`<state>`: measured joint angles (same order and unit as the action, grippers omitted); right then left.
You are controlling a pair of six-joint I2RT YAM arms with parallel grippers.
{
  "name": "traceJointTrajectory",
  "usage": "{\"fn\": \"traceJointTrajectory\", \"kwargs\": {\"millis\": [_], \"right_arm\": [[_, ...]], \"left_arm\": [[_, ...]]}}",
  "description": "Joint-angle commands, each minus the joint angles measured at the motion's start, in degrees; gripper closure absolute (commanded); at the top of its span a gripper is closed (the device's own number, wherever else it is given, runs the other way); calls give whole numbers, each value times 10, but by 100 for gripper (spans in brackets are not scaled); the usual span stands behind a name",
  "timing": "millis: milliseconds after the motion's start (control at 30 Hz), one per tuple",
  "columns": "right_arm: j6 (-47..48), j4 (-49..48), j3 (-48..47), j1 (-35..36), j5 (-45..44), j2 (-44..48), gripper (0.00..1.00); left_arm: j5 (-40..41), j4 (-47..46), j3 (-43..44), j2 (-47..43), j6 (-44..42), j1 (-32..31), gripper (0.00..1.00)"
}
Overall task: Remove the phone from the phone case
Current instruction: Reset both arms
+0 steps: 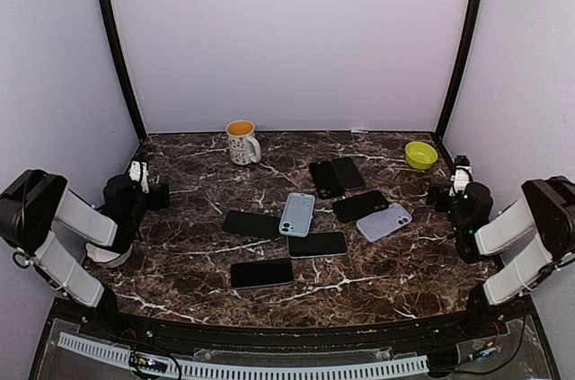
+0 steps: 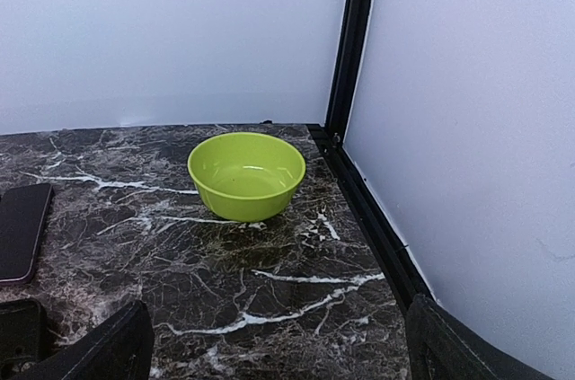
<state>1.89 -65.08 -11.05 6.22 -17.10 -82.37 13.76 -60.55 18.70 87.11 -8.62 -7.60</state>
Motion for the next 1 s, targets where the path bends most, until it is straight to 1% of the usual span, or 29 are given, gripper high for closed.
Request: {"fn": "traceJointTrajectory", "kwargs": {"millis": [0,33,100,133,167,200,233,267,300,333,367,400,433,500,567,967], "right_arm": [[-18,-109,3,-42,71,-46,1],[-18,-148,2,-45,78,-66,1],[-19,-88,-10,-50,82,-49,1],[-33,-95,-16,-56,91,-57,1],[-43,-102,-20,-57,82,-64,1],[-52,-75,-25,-56,63,-57,1],[-59,-65,-27,-56,52,-53,2],[-59,-86,-24,-57,50,-60,1],[-59,-95,-22,-56,51,-63,1],[-59,-79,-24,-56,49,-58,2],[-59,-69,-26,-56,49,-55,1],[-59,-77,-25,-57,49,-58,2],[-59,-88,-23,-56,50,-62,1],[-58,-83,-24,-57,50,-59,1],[-58,-86,-24,-57,51,-60,1],[-58,-75,-29,-57,61,-61,2]], "left_arm": [[-18,-98,-27,2,2,14,1],[-24,-104,-30,3,6,24,2],[-65,-136,-48,17,20,42,3],[-77,-188,-56,40,14,44,3],[-87,-179,-56,36,15,46,3],[-90,-138,-47,25,21,47,3],[-91,-139,-44,28,21,49,3],[-91,-161,-46,36,19,49,2],[-82,-155,-46,34,23,49,2],[-81,-134,-42,27,28,49,1],[-78,-132,-42,27,29,49,1],[-78,-153,-44,34,26,49,1],[-76,-154,-46,33,27,49,1],[-76,-142,-42,30,29,49,1],[-78,-154,-45,34,27,50,1],[-77,-150,-44,33,27,50,1]]}}
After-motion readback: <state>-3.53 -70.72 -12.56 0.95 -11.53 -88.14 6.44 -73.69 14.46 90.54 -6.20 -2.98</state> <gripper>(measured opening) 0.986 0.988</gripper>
